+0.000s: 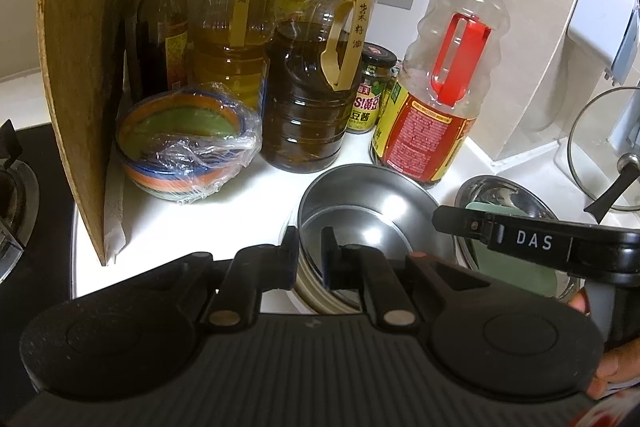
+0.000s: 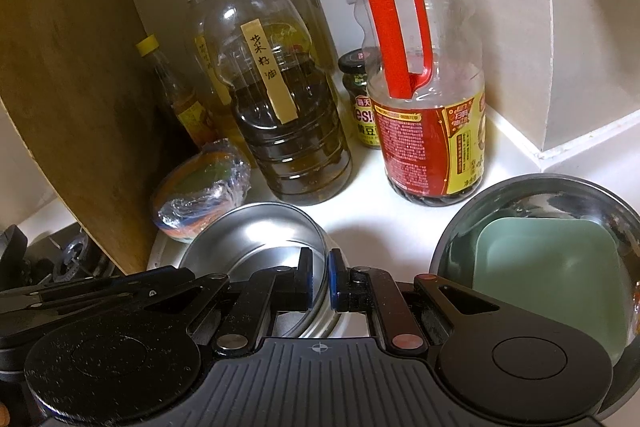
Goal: Organize plates and bowls
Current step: 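Open both grippers to release the steel pot, then withdraw both grippers up and back from the bowl stack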
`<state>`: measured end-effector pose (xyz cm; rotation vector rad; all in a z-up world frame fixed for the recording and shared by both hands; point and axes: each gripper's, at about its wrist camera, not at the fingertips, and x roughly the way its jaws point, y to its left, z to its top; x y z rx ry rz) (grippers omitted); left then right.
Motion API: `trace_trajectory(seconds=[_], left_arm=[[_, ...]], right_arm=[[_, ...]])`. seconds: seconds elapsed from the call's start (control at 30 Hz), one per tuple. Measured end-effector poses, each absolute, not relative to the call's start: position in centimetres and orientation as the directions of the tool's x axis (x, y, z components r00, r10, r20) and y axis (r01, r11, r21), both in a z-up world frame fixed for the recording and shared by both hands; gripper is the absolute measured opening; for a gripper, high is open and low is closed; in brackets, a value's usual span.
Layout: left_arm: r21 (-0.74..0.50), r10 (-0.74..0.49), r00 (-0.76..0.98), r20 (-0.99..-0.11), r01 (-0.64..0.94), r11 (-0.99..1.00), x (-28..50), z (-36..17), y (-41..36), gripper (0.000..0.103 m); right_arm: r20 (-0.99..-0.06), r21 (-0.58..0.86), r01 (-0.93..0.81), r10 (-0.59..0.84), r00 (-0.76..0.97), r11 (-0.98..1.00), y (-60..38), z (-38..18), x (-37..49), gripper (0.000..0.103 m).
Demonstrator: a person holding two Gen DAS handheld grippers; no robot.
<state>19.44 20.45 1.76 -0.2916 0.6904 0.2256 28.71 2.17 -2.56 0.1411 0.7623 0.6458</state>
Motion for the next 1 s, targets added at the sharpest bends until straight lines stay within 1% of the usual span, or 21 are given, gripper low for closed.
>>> trace_trajectory(seconds=[0.07, 0.17, 0.33, 0.4, 0.6, 0.63, 0.7, 0.73, 0.77, 0.8, 0.87, 1.0], left_arm=[[-0.185, 0.114, 0.753, -0.649, -0.3, 0.936, 19.4, 1.9, 20.4, 0.01], [-0.188, 0.116, 0.756, -0.644, -0.303, 0.934, 19.2, 2.2, 20.3, 0.016], [-0.189, 0.121, 0.764, -0.634, -0.304, 0.934, 18.6, 2.6, 20.0, 0.017], [-0.191, 0.121, 0.767, -0.63, -0.304, 0.933, 18.3, 2.8, 19.9, 0.019], [-0.179, 0.128, 0.77, -0.625, -0.302, 0.936, 17.0, 3.5, 19.0, 0.021], [-0.175, 0.131, 0.768, -0.627, -0.302, 0.937, 16.8, 3.6, 18.8, 0.021], [-0.167, 0.135, 0.764, -0.631, -0.304, 0.938, 16.2, 3.8, 18.4, 0.022], [-0.163, 0.136, 0.763, -0.632, -0.303, 0.939, 15.8, 3.8, 18.2, 0.023], [-0.16, 0.138, 0.762, -0.633, -0.304, 0.939, 15.5, 3.9, 18.0, 0.024], [-0.158, 0.14, 0.76, -0.635, -0.305, 0.939, 15.1, 4.0, 17.8, 0.027], [-0.154, 0.146, 0.757, -0.637, -0.31, 0.938, 14.4, 4.1, 17.3, 0.03], [-0.154, 0.145, 0.751, -0.644, -0.314, 0.937, 12.9, 4.1, 16.5, 0.03]], right_arm=[[-0.596, 0.351, -0.485, 0.591, 0.543, 0.801, 2.0, -2.6, 28.8, 0.008], [-0.598, 0.359, -0.477, 0.59, 0.543, 0.802, 1.6, -2.6, 28.8, 0.008], [-0.588, 0.369, -0.475, 0.596, 0.547, 0.799, 0.9, -2.3, 28.3, 0.008], [-0.586, 0.372, -0.474, 0.598, 0.547, 0.798, 0.7, -2.3, 28.1, 0.009], [-0.583, 0.382, -0.472, 0.603, 0.544, 0.795, -0.2, -2.0, 27.1, 0.011], [-0.582, 0.382, -0.472, 0.604, 0.544, 0.794, -0.4, -1.9, 26.9, 0.013], [-0.579, 0.385, -0.475, 0.608, 0.543, 0.791, -0.7, -1.8, 26.4, 0.023], [-0.576, 0.388, -0.476, 0.61, 0.544, 0.79, -0.9, -1.7, 26.0, 0.032], [-0.572, 0.389, -0.477, 0.613, 0.546, 0.788, -1.2, -1.6, 25.6, 0.039], [-0.567, 0.39, -0.479, 0.615, 0.548, 0.786, -1.4, -1.5, 25.2, 0.041], [-0.563, 0.393, -0.484, 0.62, 0.546, 0.782, -1.9, -1.4, 24.4, 0.043], [-0.566, 0.403, -0.488, 0.63, 0.531, 0.774, -2.8, -1.4, 22.8, 0.045]])
